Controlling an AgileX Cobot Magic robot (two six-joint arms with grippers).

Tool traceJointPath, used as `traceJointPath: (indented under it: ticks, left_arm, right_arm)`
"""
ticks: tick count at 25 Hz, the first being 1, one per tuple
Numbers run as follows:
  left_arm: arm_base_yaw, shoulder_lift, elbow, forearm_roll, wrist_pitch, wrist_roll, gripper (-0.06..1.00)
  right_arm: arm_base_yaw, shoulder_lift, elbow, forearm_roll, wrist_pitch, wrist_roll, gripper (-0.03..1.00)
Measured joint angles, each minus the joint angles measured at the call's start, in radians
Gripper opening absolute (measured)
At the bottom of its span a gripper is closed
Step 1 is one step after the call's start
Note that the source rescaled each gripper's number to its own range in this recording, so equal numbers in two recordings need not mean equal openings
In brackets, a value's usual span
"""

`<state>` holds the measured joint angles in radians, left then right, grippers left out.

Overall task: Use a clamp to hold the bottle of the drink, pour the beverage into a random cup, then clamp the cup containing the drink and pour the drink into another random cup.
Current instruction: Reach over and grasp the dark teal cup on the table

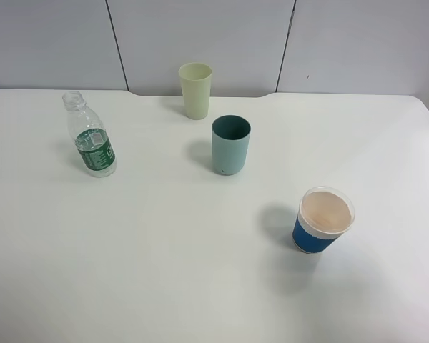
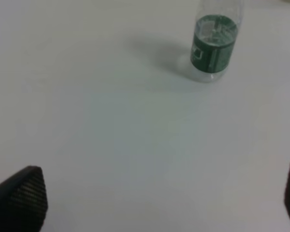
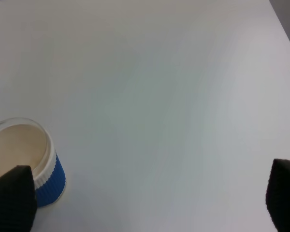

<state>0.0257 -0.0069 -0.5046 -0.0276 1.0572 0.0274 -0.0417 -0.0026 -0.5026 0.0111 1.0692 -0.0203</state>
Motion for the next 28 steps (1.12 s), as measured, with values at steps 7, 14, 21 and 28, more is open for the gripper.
traceJointPath:
  ticks: [7,14,21,28]
  left_arm:
    - [0.0,0.0,0.0,0.0,0.0,0.0,1.0]
    - [0.0,0.0,0.0,0.0,0.0,0.0,1.0]
    - [0.0,0.0,0.0,0.0,0.0,0.0,1.0]
    - [0.0,0.0,0.0,0.0,0.0,-0.003,1.0]
  right_arm:
    - [0.0,0.0,0.0,0.0,0.0,0.0,0.83]
    - [0.0,0.0,0.0,0.0,0.0,0.0,0.83]
    - [0.0,0.0,0.0,0.0,0.0,0.0,0.83]
    - [0.0,0.0,0.0,0.0,0.0,0.0,0.83]
